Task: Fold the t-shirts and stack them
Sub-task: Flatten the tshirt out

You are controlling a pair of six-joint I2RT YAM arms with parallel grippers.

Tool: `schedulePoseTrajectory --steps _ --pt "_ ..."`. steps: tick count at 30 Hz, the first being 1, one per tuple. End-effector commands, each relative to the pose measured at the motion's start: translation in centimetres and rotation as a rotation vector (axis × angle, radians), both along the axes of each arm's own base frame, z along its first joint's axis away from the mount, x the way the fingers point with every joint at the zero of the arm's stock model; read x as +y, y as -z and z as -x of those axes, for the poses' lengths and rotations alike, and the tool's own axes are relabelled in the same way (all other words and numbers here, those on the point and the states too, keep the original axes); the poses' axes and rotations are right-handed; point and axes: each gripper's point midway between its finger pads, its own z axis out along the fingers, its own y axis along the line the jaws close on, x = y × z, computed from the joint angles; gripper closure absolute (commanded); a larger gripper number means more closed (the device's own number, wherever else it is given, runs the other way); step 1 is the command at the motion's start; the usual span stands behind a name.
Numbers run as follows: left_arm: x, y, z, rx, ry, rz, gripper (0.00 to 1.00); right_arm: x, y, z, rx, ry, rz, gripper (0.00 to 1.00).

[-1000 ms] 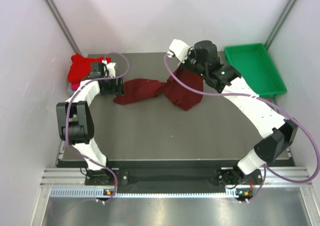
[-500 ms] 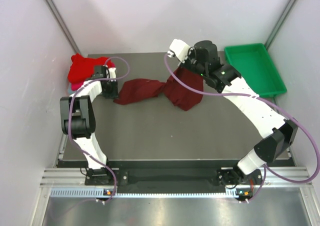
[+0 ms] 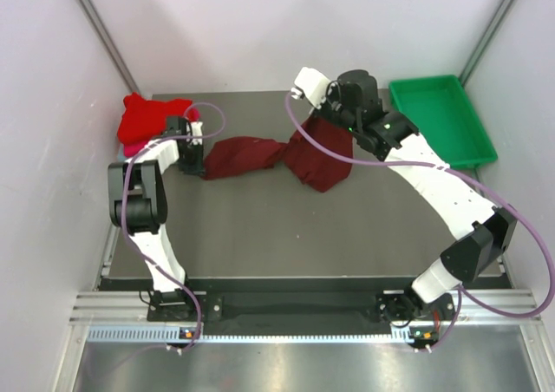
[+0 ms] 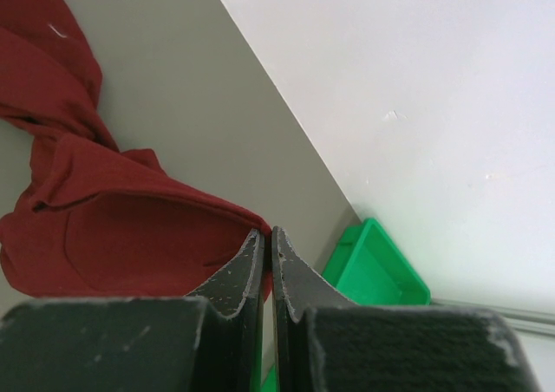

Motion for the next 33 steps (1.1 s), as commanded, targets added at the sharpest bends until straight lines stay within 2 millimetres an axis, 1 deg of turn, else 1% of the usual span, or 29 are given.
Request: schedulePoseTrajectory --steps 1,4,5,7,8,9,10,11,12,13,14,15,16,17,18,19,20,21,22,23,24,25,26,28,29,30,31,32,33 --pt "-0.4 -0.2 -0.6 0.001 0.027 0.031 0.99 -0.8 -2.7 -0.2 -0.07 0.027 -0.054 1.0" --pt "-1.1 -2.2 -0.4 -0.017 0.041 0.062 1.0 -1.4 -3.3 -0.4 -0.089 0.054 -0.061 1.0" --pt "-1.5 -4.2 -0.5 -0.057 0.051 0.079 1.0 -1.9 -3.4 -0.5 -0.097 0.071 -0.065 1.0" --pt "-1.7 -7.1 -0.5 -0.127 0.056 0.09 1.0 -3.2 -5.0 -0.5 -0.137 0.122 -0.106 1.0" --pt "-1.9 -10.5 -0.3 -0.21 0.067 0.089 1.0 -4.2 -5.4 -0.7 -0.149 0.152 -0.12 1.0" --pt "-1.9 -12.3 -0.3 -0.258 0.08 0.082 1.0 -5.3 -6.6 -0.4 -0.173 0.176 -0.142 1.0" --pt "-2.2 -14.1 -0.1 -0.304 0.093 0.082 1.0 -5.9 -7.2 -0.1 -0.185 0.187 -0.158 1.0" --pt "-2.2 -17.7 0.3 -0.394 0.114 0.066 1.0 -7.0 -7.4 -0.1 -0.193 0.209 -0.163 1.0" --pt "-2.3 -19.4 0.6 -0.433 0.131 0.056 1.0 -8.0 -8.7 0.9 -0.222 0.215 -0.181 1.0" --pt "-2.3 -21.1 0.9 -0.476 0.142 0.051 1.0 -8.6 -9.3 1.4 -0.241 0.22 -0.186 1.0" --pt "-2.4 -24.2 1.6 -0.555 0.157 0.032 1.0 -9.5 -9.3 1.7 -0.248 0.236 -0.188 1.0" --pt "-2.3 -25.6 1.8 -0.593 0.163 0.018 1.0 -10.5 -10.8 3.1 -0.284 0.237 -0.213 1.0" --pt "-2.3 -27.0 2.2 -0.627 0.163 0.009 1.0 -11.1 -11.7 3.7 -0.316 0.247 -0.237 1.0" --pt "-2.1 -29.6 3.2 -0.683 0.161 -0.008 1.0 -11.7 -11.4 4.3 -0.324 0.263 -0.244 1.0" --pt "-2.1 -30.9 3.6 -0.708 0.161 -0.018 1.0 -13.0 -13.2 6.4 -0.374 0.273 -0.281 1.0" --pt "-2.0 -31.9 4.4 -0.72 0.156 -0.026 1.0 -13.4 -13.7 7.4 -0.388 0.264 -0.285 1.0" --pt "-2.0 -34.1 5.4 -0.774 0.153 -0.038 1.0 -13.8 -13.7 8.4 -0.396 0.252 -0.285 1.0" --pt "-2.0 -34.9 6.1 -0.789 0.15 -0.041 1.0 -14.6 -15.4 10.7 -0.444 0.225 -0.312 1.0" --pt "-2.1 -35.7 6.7 -0.808 0.155 -0.043 1.0 -15.0 -16.0 11.6 -0.469 0.217 -0.317 1.0" --pt "-2.2 -37.3 7.8 -0.851 0.163 -0.05 1.0 -15.7 -16.9 12.6 -0.497 0.222 -0.333 1.0" --pt "-2.2 -38.0 8.3 -0.869 0.164 -0.062 1.0 -16.5 -18.2 13.9 -0.534 0.224 -0.355 1.0" --pt "-1.8 -38.6 8.6 -0.884 0.145 -0.077 1.0 -17.1 -18.7 14.3 -0.539 0.234 -0.358 1.0" --pt "-1.5 -40.1 9.2 -0.915 0.136 -0.097 1.0 -18.4 -20.4 15.2 -0.579 0.263 -0.375 1.0" --pt "-0.9 -40.6 9.4 -0.916 0.118 -0.132 1.0 -19.6 -21.6 15.9 -0.611 0.302 -0.388 1.0" --pt "-0.7 -40.6 9.1 -0.901 0.118 -0.14 1.0 -20.1 -22.0 16.0 -0.625 0.317 -0.391 1.0" --pt "-0.4 -40.1 8.7 -0.881 0.104 -0.152 0.98 -20.0 -21.8 15.7 -0.623 0.319 -0.39 1.0" --pt "-0.2 -39.3 8.2 -0.855 0.094 -0.153 0.94 -19.7 -21.0 15.0 -0.612 0.319 -0.383 1.0" --pt "0.2 -37.2 7.0 -0.788 0.082 -0.151 0.91 -19.3 -20.1 14.3 -0.597 0.313 -0.377 1.0" --pt "0.4 -36.0 6.3 -0.748 0.078 -0.152 0.88 -18.7 -19.7 13.7 -0.592 0.294 -0.38 1.0"
